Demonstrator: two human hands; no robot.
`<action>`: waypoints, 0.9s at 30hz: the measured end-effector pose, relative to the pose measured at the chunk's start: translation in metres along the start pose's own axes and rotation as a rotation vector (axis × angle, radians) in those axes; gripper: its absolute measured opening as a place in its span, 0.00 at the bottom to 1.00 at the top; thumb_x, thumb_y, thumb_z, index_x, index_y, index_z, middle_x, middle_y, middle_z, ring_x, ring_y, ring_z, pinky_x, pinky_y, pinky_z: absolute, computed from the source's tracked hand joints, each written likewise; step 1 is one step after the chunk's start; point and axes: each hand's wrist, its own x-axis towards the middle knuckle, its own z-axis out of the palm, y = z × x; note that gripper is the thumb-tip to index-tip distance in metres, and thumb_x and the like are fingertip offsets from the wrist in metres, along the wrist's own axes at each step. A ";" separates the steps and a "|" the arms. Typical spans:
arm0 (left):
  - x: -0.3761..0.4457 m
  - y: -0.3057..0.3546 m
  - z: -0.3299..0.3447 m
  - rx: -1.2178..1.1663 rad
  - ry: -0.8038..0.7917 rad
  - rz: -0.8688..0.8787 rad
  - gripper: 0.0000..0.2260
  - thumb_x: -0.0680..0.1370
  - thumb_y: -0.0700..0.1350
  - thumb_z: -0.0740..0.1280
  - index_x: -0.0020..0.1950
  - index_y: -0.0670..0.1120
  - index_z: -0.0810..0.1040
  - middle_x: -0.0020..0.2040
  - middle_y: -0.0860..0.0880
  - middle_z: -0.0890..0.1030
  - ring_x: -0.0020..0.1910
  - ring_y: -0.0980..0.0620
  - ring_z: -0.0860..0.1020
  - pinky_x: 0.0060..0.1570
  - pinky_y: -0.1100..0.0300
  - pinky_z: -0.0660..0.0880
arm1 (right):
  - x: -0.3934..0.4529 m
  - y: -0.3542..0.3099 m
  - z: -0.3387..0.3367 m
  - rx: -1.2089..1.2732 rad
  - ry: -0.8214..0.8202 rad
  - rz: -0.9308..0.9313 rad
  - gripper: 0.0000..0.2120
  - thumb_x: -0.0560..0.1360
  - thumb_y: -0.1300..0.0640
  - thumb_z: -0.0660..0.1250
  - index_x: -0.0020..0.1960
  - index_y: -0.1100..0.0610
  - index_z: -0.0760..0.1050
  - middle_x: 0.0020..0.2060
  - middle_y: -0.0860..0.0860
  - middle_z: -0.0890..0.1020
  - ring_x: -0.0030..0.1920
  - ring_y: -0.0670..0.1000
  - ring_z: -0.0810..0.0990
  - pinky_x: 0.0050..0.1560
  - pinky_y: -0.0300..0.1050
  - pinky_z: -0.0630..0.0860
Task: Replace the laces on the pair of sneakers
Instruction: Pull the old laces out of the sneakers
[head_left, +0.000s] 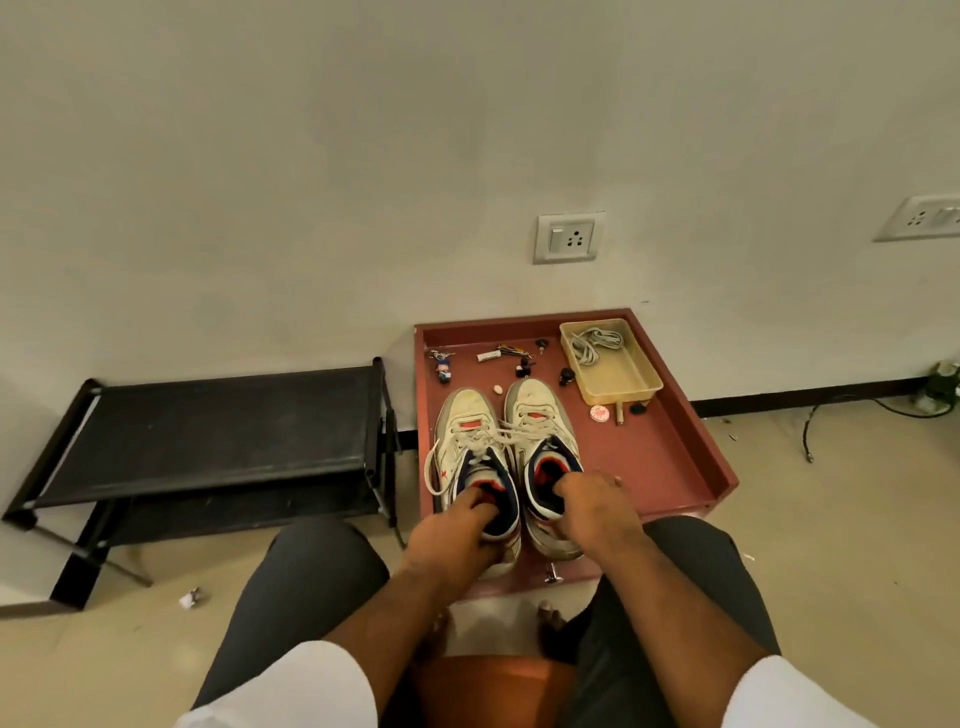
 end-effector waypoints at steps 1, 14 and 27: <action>-0.003 0.001 -0.008 -0.082 0.026 -0.010 0.21 0.76 0.61 0.67 0.65 0.54 0.76 0.64 0.56 0.75 0.58 0.55 0.78 0.56 0.56 0.76 | -0.002 -0.002 -0.004 0.006 0.045 -0.009 0.13 0.75 0.51 0.68 0.58 0.53 0.79 0.53 0.53 0.81 0.58 0.54 0.75 0.64 0.51 0.70; 0.062 -0.056 -0.014 -0.735 0.121 -0.092 0.24 0.81 0.36 0.62 0.72 0.59 0.69 0.71 0.57 0.71 0.67 0.57 0.71 0.59 0.68 0.74 | 0.066 -0.036 -0.009 0.443 0.159 -0.168 0.20 0.80 0.66 0.57 0.69 0.56 0.74 0.60 0.55 0.81 0.61 0.55 0.78 0.63 0.42 0.71; 0.072 -0.059 -0.030 -0.921 0.248 -0.161 0.05 0.79 0.45 0.67 0.47 0.44 0.78 0.45 0.52 0.81 0.45 0.61 0.80 0.40 0.68 0.76 | 0.103 -0.047 -0.001 0.012 -0.024 -0.302 0.14 0.77 0.57 0.61 0.59 0.44 0.79 0.54 0.47 0.83 0.57 0.52 0.79 0.62 0.52 0.64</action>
